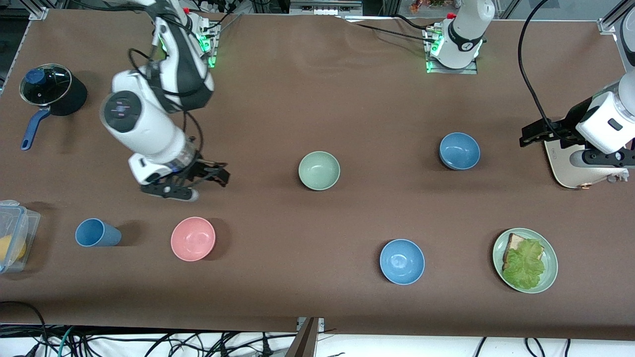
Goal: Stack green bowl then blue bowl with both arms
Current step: 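Release the green bowl and draw the right gripper back, then reach the left gripper to the blue bowl rim and grasp it, then carry the blue bowl with the left gripper onto the green bowl, then lower the blue bowl into the green bowl and open the left gripper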
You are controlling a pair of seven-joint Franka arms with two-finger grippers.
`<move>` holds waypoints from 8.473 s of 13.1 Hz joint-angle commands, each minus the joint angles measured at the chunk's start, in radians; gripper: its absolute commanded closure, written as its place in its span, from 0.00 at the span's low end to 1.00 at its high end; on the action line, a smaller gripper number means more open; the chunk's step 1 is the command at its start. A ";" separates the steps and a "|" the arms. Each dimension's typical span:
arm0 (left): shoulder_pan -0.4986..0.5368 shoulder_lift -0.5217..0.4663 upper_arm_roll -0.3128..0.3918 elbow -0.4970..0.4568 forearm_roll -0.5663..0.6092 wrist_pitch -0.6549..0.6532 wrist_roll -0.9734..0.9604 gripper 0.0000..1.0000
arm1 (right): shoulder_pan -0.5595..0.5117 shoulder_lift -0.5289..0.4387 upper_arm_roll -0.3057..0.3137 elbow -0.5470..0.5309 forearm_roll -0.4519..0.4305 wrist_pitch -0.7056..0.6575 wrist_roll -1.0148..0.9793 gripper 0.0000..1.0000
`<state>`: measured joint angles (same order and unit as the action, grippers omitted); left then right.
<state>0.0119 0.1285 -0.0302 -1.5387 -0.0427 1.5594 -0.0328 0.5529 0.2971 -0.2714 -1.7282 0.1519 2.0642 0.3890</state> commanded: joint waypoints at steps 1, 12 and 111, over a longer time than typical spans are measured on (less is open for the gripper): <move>0.011 0.014 -0.010 0.032 0.009 -0.022 0.007 0.00 | 0.007 -0.125 -0.073 -0.022 0.015 -0.119 -0.123 0.00; 0.010 0.020 -0.013 0.031 0.007 -0.032 0.007 0.00 | -0.068 -0.259 -0.071 -0.010 -0.081 -0.319 -0.203 0.00; -0.474 0.304 -0.122 -0.091 -0.079 0.626 -0.785 0.00 | -0.493 -0.256 0.308 0.081 -0.127 -0.363 -0.265 0.00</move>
<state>-0.4916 0.4910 -0.1518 -1.6943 -0.1549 2.3284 -0.8042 0.0659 0.0315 0.0288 -1.6709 0.0207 1.7048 0.1209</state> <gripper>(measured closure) 0.018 0.000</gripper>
